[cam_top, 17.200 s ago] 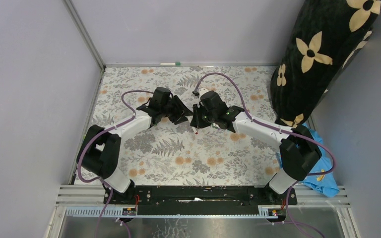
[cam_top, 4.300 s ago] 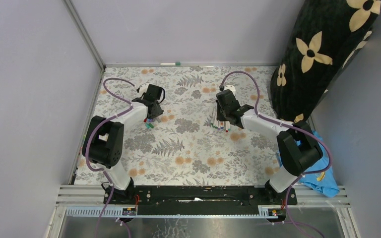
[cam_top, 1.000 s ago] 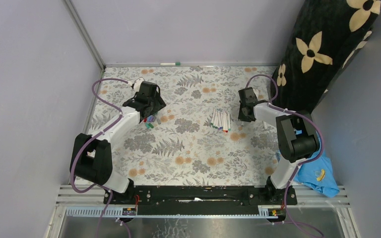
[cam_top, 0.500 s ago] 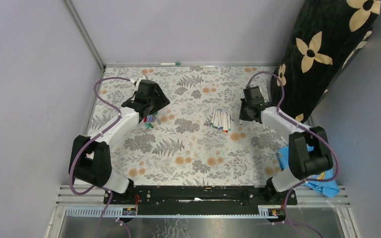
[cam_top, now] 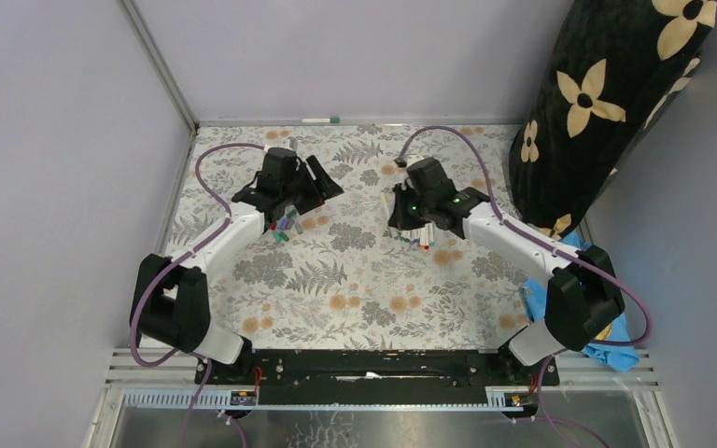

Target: Open the pen caps

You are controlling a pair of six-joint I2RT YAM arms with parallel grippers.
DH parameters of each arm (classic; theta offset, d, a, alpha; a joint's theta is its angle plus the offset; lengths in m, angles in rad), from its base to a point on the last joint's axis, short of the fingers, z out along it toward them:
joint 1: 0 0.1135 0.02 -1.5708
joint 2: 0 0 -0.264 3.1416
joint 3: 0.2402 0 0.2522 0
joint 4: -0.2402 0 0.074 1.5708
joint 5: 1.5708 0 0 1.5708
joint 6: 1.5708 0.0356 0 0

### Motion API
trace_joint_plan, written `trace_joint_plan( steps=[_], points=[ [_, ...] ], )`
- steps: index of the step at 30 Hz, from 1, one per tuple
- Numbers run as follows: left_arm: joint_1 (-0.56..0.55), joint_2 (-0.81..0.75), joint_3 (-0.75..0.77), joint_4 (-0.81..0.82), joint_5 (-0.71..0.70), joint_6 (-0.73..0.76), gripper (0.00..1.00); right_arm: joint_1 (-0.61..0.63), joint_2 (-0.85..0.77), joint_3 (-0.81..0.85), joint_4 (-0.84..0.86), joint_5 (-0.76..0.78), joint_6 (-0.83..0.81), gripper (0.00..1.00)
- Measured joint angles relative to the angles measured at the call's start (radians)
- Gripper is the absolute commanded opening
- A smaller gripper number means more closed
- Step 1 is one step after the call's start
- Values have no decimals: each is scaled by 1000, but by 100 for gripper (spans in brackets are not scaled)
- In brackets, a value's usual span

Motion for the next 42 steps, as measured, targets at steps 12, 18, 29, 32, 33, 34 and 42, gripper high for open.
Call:
trace_joint_plan(
  steps=[12, 18, 29, 32, 33, 34, 42],
  points=[
    [-13, 17, 0, 45, 125, -76, 70, 208, 154, 167, -11, -14, 35, 0],
    [-13, 18, -6, 55, 146, -90, 70, 227, 179, 200, -20, -12, 42, 0],
    [-13, 26, -39, 71, 172, -137, 63, 230, 180, 243, -21, -6, 46, 0],
    [-13, 26, -39, 79, 179, -153, 60, 230, 185, 248, -16, -7, 46, 0],
    [-13, 26, -39, 81, 182, -158, 59, 230, 188, 249, -14, -6, 46, 0],
    [-13, 26, -39, 84, 185, -163, 57, 230, 190, 249, -14, -7, 45, 0],
    [-13, 27, -43, 98, 198, -194, 40, 230, 196, 249, -14, -7, 45, 0]
  ],
)
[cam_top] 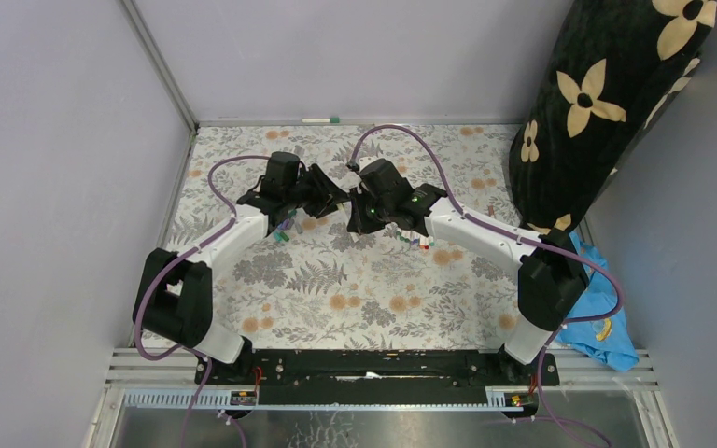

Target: Open the pen caps

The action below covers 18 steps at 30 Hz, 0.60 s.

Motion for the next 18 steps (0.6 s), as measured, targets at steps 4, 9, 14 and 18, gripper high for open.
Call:
trace_joint_plan(
  steps=[4, 9, 14, 18],
  points=[
    [0, 5, -8, 7, 8, -12, 25, 0, 0, 0, 0, 1, 0, 0],
    [1, 6, -19, 16, 10, -18, 0, 0, 0, 0, -2, 6, 0, 0],
    [1, 6, -28, 40, 7, -24, 0, 0, 0, -4, 7, 15, 0, 19],
    [2, 6, -51, 68, 7, -46, 0, 1, 0, -14, 18, 17, 0, 28]
  ],
)
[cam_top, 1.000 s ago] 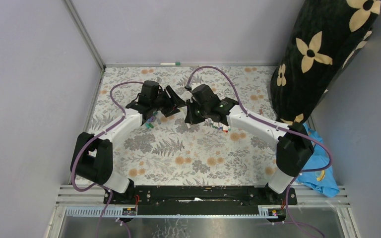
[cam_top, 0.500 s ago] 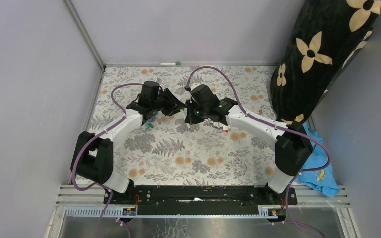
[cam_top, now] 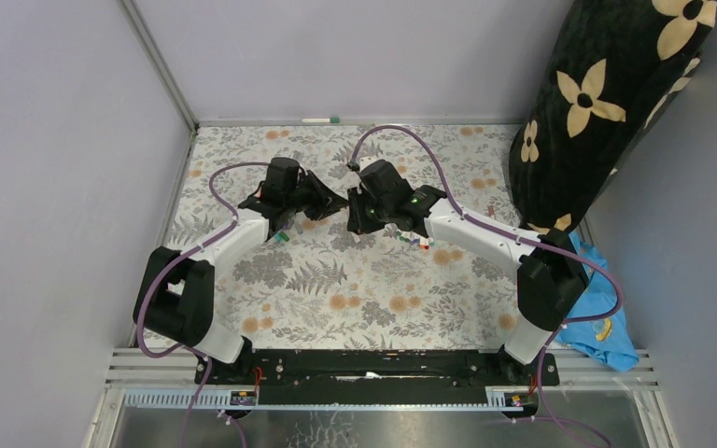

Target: Open the pen caps

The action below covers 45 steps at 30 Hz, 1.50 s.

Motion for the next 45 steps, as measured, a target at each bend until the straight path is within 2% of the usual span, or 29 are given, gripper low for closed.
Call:
trace_joint_plan(
  steps=[16, 18, 20, 21, 29, 33, 39, 45],
  points=[
    [8, -10, -40, 41, 33, -69, 0, 0, 52, 7, 85, 3, 0, 29],
    [8, -17, -40, 43, 35, -73, 0, 0, 65, 8, 100, 2, 0, 21],
    [8, -25, -40, 46, 35, -73, 0, 0, 74, 8, 107, 2, 0, 1],
    [10, -28, -40, 45, 31, -71, 0, 0, 75, 8, 110, 2, 1, 0],
    [48, -24, -56, 96, 46, -100, 0, -1, 75, -2, 153, 3, 3, 0],
    [78, 58, -47, 149, 113, -151, 0, -11, 74, -76, 256, 11, 19, 0],
    [190, 202, 82, 161, -6, -186, 0, -10, 18, -284, 230, -1, 41, 0],
    [175, 206, 136, 123, -96, -103, 0, -12, -21, -328, 229, 25, 48, 0]
  ],
)
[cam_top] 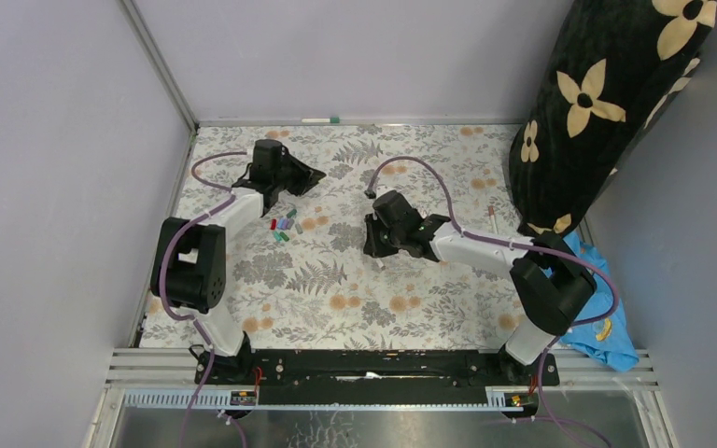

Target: Open the pen caps

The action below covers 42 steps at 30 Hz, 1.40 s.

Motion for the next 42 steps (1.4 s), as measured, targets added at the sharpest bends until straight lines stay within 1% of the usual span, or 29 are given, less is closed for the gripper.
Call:
trace_joint_plan(
  steps=[3, 6, 10, 12, 14, 17, 19, 25, 27, 29, 35, 42],
  points=[
    [-24, -2, 16, -103, -82, 110, 0, -9, -52, 0, -1, 60, -3, 0],
    [-58, -2, 30, -226, -190, 216, 0, -47, -100, 2, -5, 128, -5, 0],
    [-98, -2, 27, -355, -330, 306, 11, -134, -114, 10, -29, 233, -12, 0],
    [-110, -2, 19, -394, -386, 334, 16, -175, -113, 10, -49, 273, -16, 2],
    [-111, -2, 7, -415, -424, 350, 22, -211, -105, 10, -53, 299, -21, 4],
    [-110, -2, -10, -444, -472, 364, 25, -245, -75, 12, -54, 325, -28, 5],
    [-109, -2, -19, -454, -492, 369, 27, -249, -45, 17, -56, 335, -34, 5],
    [-109, -2, -39, -456, -523, 372, 40, -255, 24, 28, -60, 345, -47, 6],
    [-109, -2, -43, -456, -526, 372, 43, -257, 38, 28, -60, 346, -49, 10],
    [-109, -2, -47, -456, -528, 372, 46, -259, 49, 28, -60, 347, -51, 17],
    [-109, -6, -53, -456, -530, 372, 48, -260, 74, 28, -53, 352, -56, 26],
    [-110, -48, -55, -455, -530, 372, 48, -265, 94, 42, -45, 353, -60, 31]
  ],
)
